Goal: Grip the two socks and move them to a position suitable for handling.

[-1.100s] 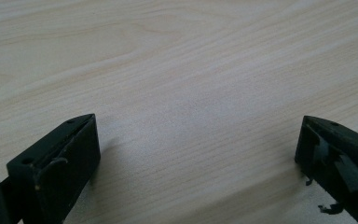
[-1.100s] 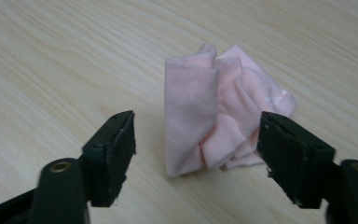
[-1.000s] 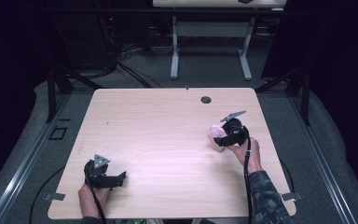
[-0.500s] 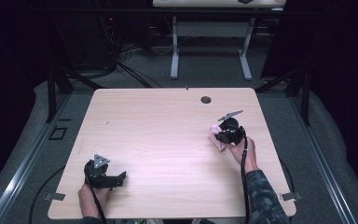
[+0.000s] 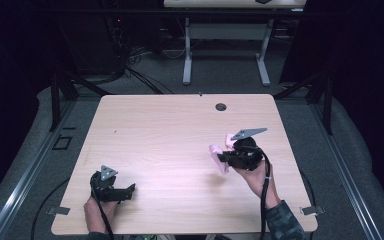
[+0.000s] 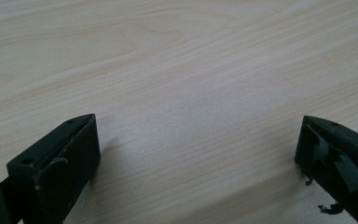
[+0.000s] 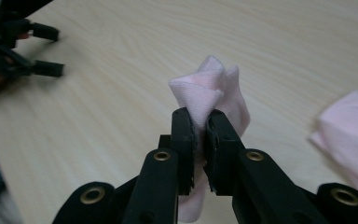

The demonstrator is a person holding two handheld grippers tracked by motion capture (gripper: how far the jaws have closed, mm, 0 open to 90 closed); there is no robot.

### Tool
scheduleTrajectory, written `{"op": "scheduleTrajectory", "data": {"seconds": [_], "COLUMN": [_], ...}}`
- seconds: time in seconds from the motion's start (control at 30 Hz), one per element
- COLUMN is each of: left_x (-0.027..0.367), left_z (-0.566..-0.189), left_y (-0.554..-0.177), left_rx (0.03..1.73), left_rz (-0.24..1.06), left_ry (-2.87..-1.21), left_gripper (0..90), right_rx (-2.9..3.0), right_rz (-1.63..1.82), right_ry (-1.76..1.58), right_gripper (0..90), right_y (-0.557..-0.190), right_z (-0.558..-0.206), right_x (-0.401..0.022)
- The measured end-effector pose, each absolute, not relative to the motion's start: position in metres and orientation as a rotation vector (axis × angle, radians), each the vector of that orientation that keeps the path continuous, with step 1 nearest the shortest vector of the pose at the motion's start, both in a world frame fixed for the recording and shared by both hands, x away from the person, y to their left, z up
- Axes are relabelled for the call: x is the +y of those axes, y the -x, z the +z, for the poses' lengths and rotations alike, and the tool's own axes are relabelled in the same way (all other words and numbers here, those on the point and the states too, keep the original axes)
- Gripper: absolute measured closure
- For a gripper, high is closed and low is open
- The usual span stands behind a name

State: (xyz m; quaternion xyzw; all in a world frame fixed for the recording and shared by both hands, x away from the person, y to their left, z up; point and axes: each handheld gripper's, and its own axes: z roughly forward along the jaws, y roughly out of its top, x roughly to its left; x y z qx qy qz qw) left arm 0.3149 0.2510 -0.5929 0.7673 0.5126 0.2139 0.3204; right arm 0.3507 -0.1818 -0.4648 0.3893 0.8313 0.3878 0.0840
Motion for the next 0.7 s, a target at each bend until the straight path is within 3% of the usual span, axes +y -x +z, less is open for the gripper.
{"op": "scheduleTrajectory", "data": {"seconds": [0.13,0.17,0.27,0.33,0.53,0.7], "left_x": [0.251,0.251,0.251,0.251,0.251,0.238], "left_z": [-0.593,-0.593,-0.593,-0.593,-0.587,-0.572], "left_y": [-0.315,-0.315,-0.315,-0.315,-0.314,-0.311], "left_rx": [1.347,1.347,1.347,1.347,1.328,1.266], "left_rz": [0.562,0.562,0.562,0.561,0.506,0.472], "left_ry": [-2.016,-2.016,-2.016,-2.017,-2.006,-2.001], "left_gripper": [0.0,0.0,0.0,0.0,0.2,0.3], "right_rx": [2.584,2.663,2.734,2.695,2.578,2.659], "right_rz": [1.144,1.117,1.085,1.165,1.178,1.084], "right_ry": [-1.137,-1.141,-1.104,-1.091,-1.087,-1.046], "right_gripper": [80.6,69.7,52.3,47.4,47.5,47.6], "right_y": [-0.336,-0.335,-0.335,-0.334,-0.340,-0.352], "right_z": [-0.488,-0.512,-0.534,-0.531,-0.512,-0.533], "right_x": [-0.153,-0.137,-0.128,-0.136,-0.168,-0.155]}}
